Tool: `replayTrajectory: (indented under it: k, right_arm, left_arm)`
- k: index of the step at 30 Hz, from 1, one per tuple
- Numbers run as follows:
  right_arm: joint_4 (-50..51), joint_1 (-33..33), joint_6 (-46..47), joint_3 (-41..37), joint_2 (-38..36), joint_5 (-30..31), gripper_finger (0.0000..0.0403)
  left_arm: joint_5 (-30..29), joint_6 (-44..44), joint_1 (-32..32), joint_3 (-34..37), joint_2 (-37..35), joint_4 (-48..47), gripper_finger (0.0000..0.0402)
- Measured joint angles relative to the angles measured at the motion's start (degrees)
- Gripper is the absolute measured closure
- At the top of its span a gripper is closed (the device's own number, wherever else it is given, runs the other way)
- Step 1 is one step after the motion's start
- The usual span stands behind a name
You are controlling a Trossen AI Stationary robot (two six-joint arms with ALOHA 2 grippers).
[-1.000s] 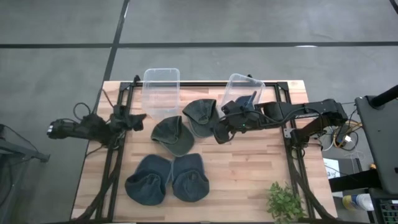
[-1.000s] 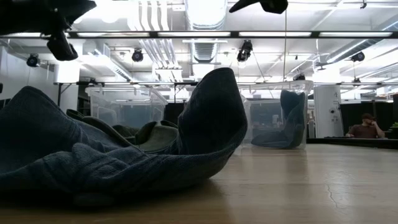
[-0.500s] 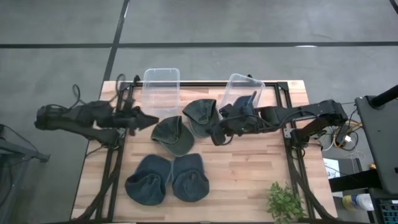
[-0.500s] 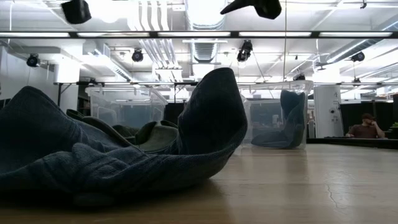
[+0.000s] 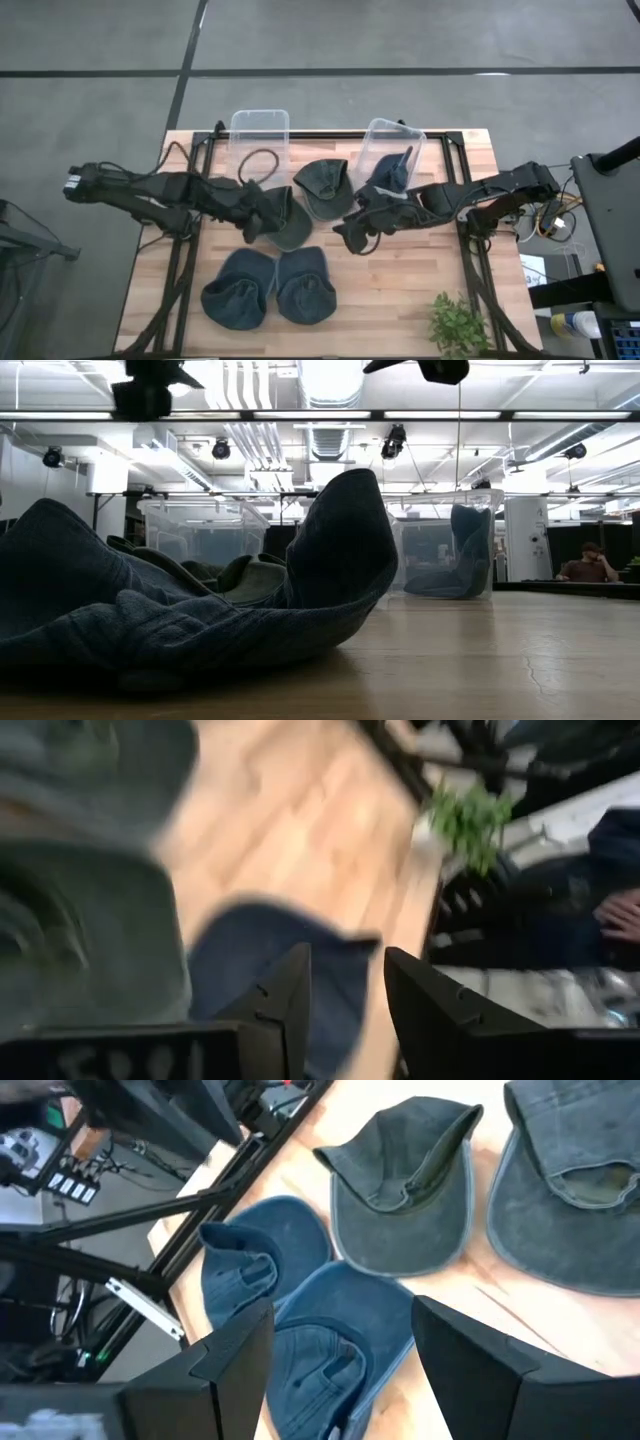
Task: Pick & Place hat
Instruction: Put the right blue cap into the right transparent bin
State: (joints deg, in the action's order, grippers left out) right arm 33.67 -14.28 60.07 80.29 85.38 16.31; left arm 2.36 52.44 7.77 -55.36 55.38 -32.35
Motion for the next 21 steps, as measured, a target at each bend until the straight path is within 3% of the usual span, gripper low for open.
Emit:
replayTrajectory:
  k: [4,21]
  right_arm:
    - [0.0,-0.8,-0.3,0.0,0.0,-0.1,0.0172]
    - [0.1,-1.1,-2.4,0.0,0.0,-1.5,0.0172]
  left_arm:
    - [6.9,7.7,1.2,1.6,1.5,0.5,0.028]
    - [8.2,20.2,8.0,2.3,17.7,-4.6,0.028]
